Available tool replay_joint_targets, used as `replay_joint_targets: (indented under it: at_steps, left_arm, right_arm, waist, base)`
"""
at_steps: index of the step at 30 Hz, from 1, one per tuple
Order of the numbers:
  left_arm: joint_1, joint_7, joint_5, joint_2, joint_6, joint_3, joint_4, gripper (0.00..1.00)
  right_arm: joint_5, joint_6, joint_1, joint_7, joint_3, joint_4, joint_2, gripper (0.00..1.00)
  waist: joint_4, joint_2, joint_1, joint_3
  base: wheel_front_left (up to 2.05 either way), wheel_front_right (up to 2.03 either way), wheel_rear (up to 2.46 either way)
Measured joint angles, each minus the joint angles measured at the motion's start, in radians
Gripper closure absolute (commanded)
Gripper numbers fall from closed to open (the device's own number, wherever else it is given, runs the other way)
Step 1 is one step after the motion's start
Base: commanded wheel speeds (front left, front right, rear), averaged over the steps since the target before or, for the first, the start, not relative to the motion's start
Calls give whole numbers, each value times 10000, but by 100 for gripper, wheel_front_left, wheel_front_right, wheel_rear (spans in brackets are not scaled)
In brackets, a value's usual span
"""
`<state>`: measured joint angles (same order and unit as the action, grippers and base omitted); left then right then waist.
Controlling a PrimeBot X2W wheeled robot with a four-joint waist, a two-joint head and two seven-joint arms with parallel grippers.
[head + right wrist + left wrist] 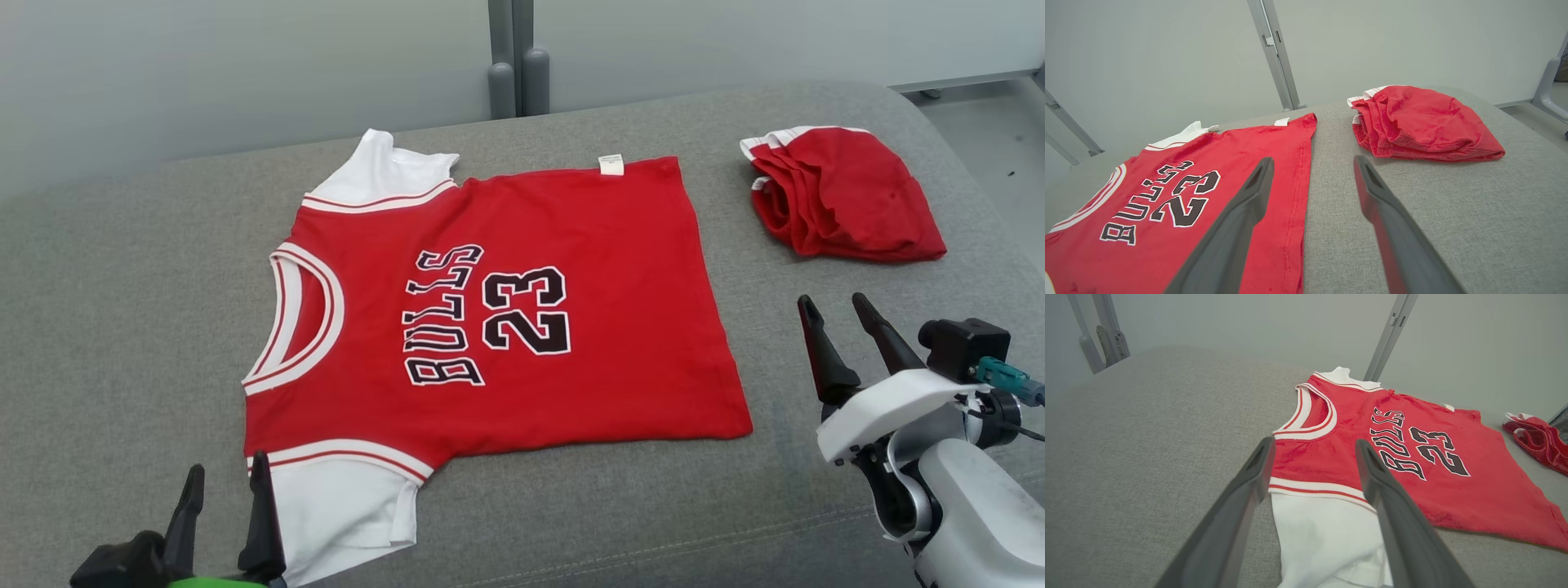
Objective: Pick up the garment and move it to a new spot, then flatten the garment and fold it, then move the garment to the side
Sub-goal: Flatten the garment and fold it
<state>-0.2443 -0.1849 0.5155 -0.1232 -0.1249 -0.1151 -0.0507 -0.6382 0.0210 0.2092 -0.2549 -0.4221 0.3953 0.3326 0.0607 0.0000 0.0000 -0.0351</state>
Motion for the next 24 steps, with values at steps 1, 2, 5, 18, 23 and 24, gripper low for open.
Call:
replay_joint_targets:
  at_steps: [1,2,5,18,23,24]
  left_arm:
    - [131,-63,-90,25,0,-102,-25,0]
    - [265,-132,-194,54,0,-211,-56,0]
    - [681,-345,-602,109,2,-493,-178,0]
    - [1311,-579,-1452,466,0,-447,387,0]
    - [1321,-581,-1762,533,0,-395,606,0]
    - [1321,-583,-1791,543,0,-332,663,0]
  right_arm:
    - [104,67,13,0,29,-117,-44,0]
    - [219,88,21,2,77,-282,-105,0]
    - [660,261,180,4,481,-1183,-326,0]
    - [2008,612,-471,2,1055,-2667,-943,0]
    - [2102,616,-1156,2,1066,-2759,-1239,0]
    - [2140,617,-1241,2,1064,-2767,-1294,0]
  waist:
    - [43,0,0,41]
    - [83,0,0,82]
    - [222,0,0,195]
    - [715,0,0,546]
    - [769,0,0,574]
    - [775,0,0,578]
  base:
    - [0,0,0]
    - [0,0,0]
    - [0,0,0]
    - [0,0,0]
    - [0,0,0]
    - [0,0,0]
